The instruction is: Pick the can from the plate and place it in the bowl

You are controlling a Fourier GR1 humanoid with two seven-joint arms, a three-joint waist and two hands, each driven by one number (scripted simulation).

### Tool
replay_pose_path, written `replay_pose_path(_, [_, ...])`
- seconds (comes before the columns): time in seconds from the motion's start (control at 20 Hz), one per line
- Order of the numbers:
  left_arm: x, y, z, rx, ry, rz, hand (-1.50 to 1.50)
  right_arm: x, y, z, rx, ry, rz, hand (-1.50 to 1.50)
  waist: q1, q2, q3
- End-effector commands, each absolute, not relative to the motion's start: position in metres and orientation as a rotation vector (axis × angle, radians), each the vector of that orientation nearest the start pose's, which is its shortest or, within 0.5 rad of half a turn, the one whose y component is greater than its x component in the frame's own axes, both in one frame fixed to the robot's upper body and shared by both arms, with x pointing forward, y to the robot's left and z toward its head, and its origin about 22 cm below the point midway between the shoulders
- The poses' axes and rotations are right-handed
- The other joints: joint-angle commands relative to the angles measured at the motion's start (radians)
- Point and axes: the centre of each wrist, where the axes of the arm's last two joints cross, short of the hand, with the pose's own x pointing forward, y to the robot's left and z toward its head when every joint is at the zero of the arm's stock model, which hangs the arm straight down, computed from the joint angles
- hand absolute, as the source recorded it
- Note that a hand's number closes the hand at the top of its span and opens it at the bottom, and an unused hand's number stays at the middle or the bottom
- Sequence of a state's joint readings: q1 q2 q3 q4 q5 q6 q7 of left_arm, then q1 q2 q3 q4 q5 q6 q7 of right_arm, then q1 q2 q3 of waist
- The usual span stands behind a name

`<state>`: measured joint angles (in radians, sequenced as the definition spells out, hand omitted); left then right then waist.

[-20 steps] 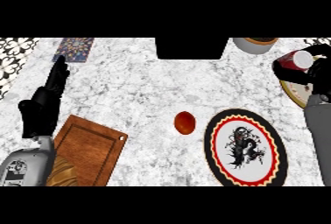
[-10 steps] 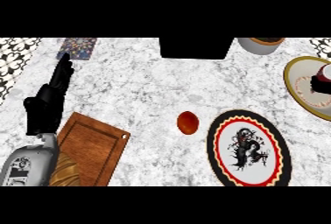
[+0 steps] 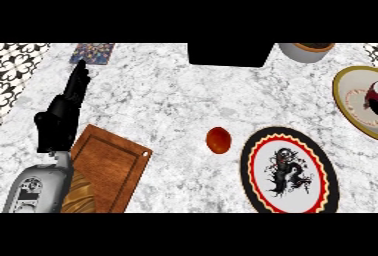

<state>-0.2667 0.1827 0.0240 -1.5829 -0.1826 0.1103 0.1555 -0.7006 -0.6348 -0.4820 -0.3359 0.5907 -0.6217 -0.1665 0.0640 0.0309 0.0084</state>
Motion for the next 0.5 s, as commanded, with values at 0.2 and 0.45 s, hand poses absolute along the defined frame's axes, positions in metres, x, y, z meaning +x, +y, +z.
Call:
replay_pose_path(0.2, [0.303, 0.242, 0.083, 0.341, -1.692, -0.194, 0.00, 0.341, -0.473, 0.044, -1.190, -1.343, -0.054, -1.50, 0.001, 0.005, 0.003])
replay_pose_path(0.45, [0.296, 0.243, 0.083, 0.332, -1.697, -0.209, 0.00, 0.330, -0.495, 0.057, -1.181, -1.453, -0.176, -1.50, -0.001, -0.002, 0.001])
